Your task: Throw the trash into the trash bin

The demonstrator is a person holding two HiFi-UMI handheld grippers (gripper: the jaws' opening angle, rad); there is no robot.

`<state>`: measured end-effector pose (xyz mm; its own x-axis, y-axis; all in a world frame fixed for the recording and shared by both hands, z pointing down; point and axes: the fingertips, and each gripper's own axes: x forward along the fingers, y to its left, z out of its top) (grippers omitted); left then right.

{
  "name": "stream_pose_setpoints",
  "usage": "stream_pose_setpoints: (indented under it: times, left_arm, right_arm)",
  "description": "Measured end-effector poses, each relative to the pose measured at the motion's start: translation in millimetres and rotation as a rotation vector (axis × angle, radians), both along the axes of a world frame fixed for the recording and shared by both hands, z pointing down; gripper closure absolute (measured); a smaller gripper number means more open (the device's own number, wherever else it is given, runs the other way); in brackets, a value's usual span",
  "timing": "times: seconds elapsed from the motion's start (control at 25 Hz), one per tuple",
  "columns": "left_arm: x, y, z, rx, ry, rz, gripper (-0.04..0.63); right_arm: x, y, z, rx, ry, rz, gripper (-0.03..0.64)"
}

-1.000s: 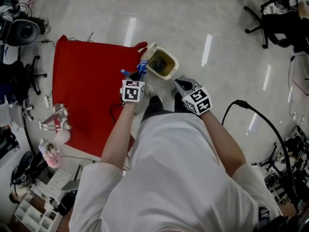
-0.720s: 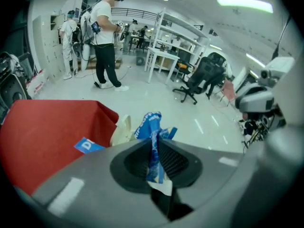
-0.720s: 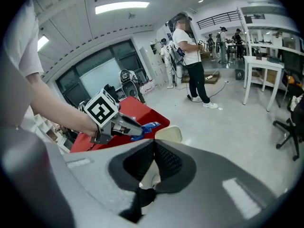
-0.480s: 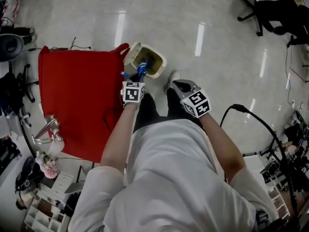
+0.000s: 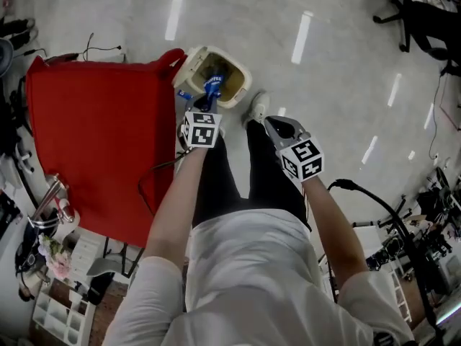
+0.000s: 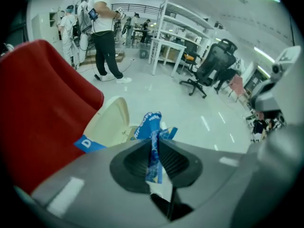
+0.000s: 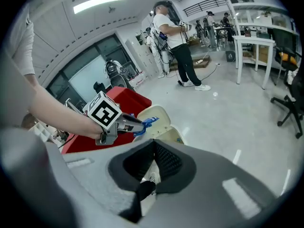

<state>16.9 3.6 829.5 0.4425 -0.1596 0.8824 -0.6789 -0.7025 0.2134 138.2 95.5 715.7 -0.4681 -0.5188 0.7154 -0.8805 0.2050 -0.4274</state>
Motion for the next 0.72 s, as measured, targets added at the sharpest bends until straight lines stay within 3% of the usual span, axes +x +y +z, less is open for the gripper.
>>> stream_pose_setpoints:
  times: [0.28,0.52,0.64,0.72]
  left_arm:
    - [-3.0,-12.9,76.0,-0.039,-0.044,-0.044,0.537]
    - [-4.4,-18.9,108.8,-0.083,-0.008,-0.072,0.527]
    - [-4.9,-22.5,120.5,-0.090,0.013,-0.093,0.435]
    - [-5.8,-25.0,122.1,-0.090,0.020,-0.101,0.424]
  right_arm:
    - [-1.3,-7.1,62.1,-0.032,-0.036,0.042,0.617]
    - [-4.3,-4.0,109.2,-0.057,-0.044,0.054,0.617]
    - [-4.1,-3.9,118.3,-0.064,-0.047,0.055,0.617]
    - [-4.8,-4.8,119.8,-0.064,-0.048,0.055,0.616]
